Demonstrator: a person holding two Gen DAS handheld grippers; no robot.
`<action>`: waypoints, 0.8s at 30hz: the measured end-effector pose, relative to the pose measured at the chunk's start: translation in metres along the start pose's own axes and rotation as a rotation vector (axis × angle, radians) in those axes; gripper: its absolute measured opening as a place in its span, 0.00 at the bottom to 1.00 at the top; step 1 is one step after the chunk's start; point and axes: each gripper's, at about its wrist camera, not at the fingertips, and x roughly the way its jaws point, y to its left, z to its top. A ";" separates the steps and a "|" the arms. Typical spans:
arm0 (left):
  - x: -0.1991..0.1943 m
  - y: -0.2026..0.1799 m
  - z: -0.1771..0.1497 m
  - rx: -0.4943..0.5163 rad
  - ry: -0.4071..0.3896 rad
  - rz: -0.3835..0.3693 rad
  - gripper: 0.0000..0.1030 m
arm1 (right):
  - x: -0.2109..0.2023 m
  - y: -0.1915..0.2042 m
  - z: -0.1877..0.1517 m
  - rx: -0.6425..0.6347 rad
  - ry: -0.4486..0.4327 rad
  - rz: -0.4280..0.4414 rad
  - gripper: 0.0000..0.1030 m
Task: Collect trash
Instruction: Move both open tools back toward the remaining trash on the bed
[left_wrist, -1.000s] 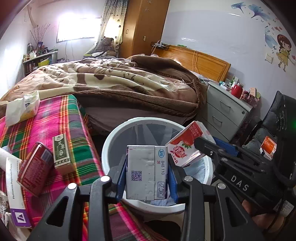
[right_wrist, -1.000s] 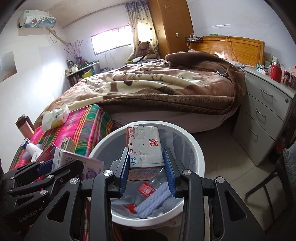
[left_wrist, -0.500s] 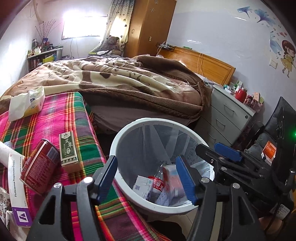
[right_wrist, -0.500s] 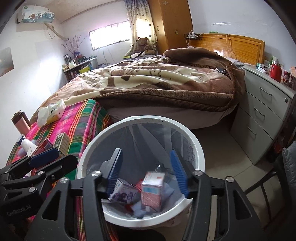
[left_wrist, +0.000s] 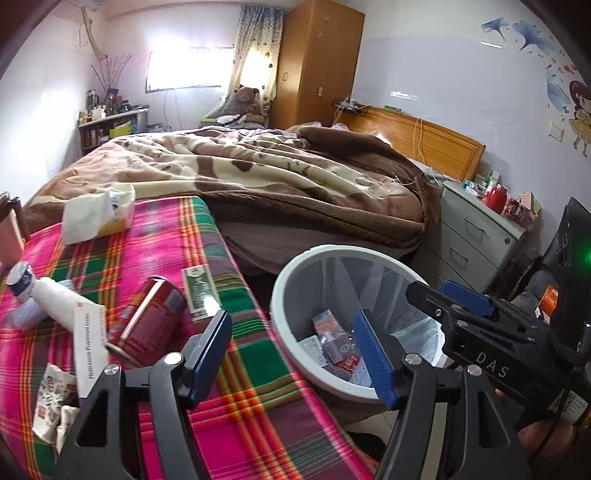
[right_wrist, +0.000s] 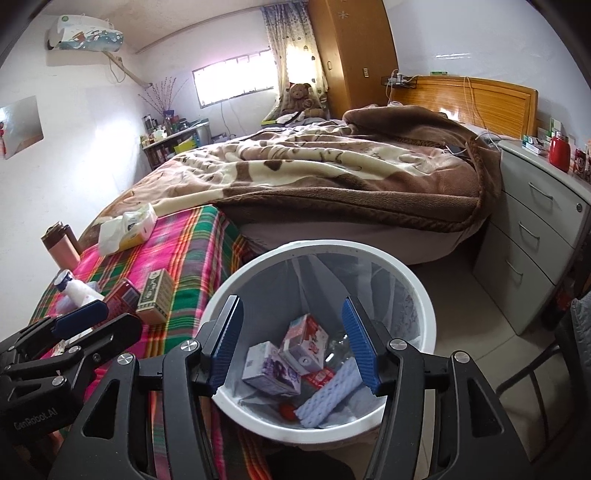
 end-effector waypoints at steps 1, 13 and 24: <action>-0.003 0.003 -0.001 -0.002 -0.003 0.005 0.69 | -0.001 0.002 0.000 -0.001 -0.002 0.006 0.57; -0.036 0.046 -0.012 -0.053 -0.038 0.074 0.70 | -0.001 0.037 -0.005 -0.024 -0.002 0.078 0.60; -0.057 0.102 -0.031 -0.124 -0.041 0.201 0.70 | 0.007 0.074 -0.012 -0.062 0.024 0.143 0.62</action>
